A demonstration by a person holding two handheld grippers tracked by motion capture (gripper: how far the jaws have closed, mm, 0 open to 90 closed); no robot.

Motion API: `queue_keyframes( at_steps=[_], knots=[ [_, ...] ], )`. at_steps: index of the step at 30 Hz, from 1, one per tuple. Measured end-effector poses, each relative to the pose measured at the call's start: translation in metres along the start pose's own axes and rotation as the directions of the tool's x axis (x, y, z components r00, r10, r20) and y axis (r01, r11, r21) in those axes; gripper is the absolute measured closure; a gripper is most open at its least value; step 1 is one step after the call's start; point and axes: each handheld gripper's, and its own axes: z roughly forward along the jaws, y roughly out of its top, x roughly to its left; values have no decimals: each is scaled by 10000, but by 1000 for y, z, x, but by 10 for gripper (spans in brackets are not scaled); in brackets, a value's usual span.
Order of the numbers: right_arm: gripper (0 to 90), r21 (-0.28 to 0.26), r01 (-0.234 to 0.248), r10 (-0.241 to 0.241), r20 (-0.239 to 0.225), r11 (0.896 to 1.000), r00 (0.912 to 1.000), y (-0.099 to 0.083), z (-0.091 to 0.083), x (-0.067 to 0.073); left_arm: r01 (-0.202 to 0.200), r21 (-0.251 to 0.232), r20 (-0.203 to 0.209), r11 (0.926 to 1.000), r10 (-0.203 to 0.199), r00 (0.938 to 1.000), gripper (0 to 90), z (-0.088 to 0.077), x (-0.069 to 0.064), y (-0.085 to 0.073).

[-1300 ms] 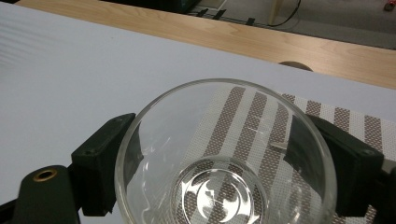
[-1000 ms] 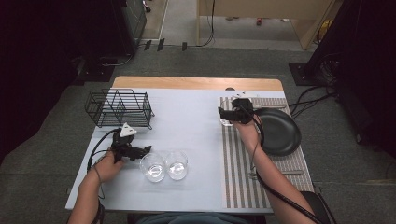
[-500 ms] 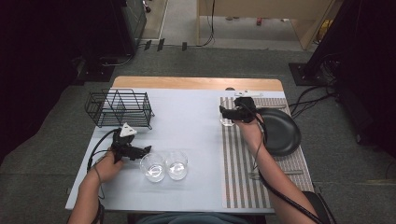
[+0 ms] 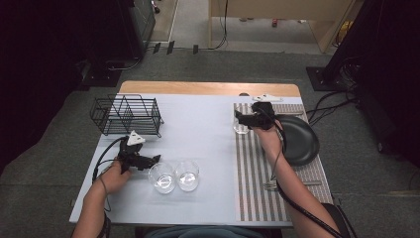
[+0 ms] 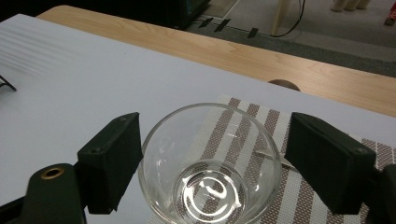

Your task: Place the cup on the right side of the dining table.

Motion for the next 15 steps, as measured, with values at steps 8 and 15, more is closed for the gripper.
queue_keyframes(
  at_steps=[8, 15],
  knots=[
    [201, -14, 102, -103, -303, 9999, 9995, 0, -4, 6, 2, -3, -1, 10000, -2, 10000, 0, 0, 0, 0],
    [209, 1, 276, -275, -543, 9996, 9981, -2, -5, 12, 4, -2, 3, 10000, -4, 10000, 0, 0, 0, 0]
  ],
)
